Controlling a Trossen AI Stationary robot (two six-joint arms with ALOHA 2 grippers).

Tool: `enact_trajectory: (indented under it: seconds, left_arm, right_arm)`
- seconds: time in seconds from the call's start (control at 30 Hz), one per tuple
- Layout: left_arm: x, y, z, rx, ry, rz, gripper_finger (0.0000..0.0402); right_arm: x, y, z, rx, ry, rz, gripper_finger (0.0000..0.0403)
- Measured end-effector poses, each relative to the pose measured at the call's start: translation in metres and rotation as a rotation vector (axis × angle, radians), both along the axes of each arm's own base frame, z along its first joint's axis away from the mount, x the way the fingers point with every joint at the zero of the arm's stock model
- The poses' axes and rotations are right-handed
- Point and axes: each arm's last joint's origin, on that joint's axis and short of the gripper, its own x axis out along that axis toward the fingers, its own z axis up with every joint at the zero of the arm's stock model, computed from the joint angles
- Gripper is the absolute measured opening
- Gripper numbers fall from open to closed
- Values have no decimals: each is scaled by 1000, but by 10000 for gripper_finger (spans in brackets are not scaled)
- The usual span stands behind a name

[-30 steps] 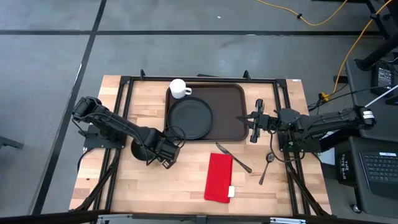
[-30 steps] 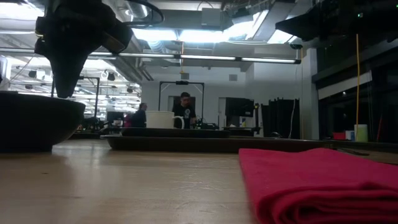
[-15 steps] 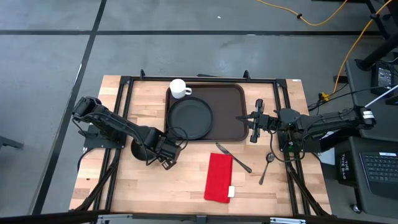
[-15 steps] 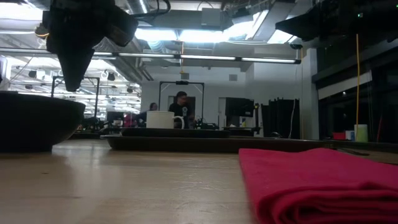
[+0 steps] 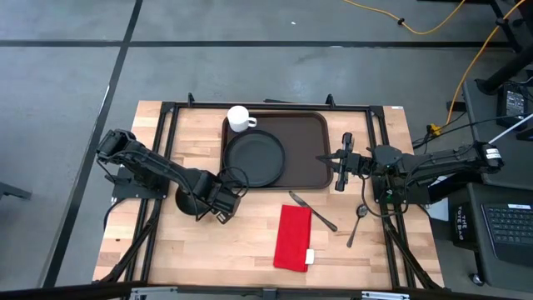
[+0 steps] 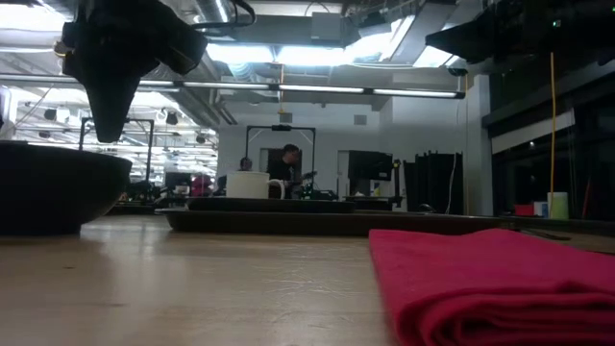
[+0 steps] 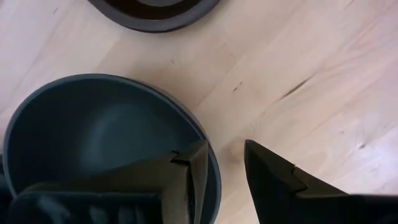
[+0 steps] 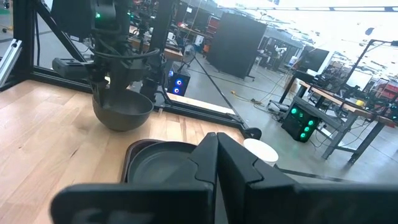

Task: Set up tray
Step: Put the black bowl on the black plate

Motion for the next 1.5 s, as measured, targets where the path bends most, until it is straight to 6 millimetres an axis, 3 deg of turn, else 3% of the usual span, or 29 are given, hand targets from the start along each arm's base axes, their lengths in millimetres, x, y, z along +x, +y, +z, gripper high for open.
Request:
enact_trajectory:
  seconds: [0.3,0.73,1.0,1.17,1.5]
  left_arm:
    - [-5,0,-20,-49,21,12,97]
    - [-10,2,-28,-33,44,12,94]
    - [-11,1,-28,-19,48,-72,12]
    - [-12,-2,-28,-11,51,-123,5]
    - [-8,-6,6,48,56,-177,3]
  right_arm:
    - [0,0,0,0,0,0,13]
    - [0,0,0,0,0,0,13]
    - [0,0,0,-4,1,0,13]
    - [0,0,0,-4,1,0,13]
    - [0,0,0,-3,1,0,13]
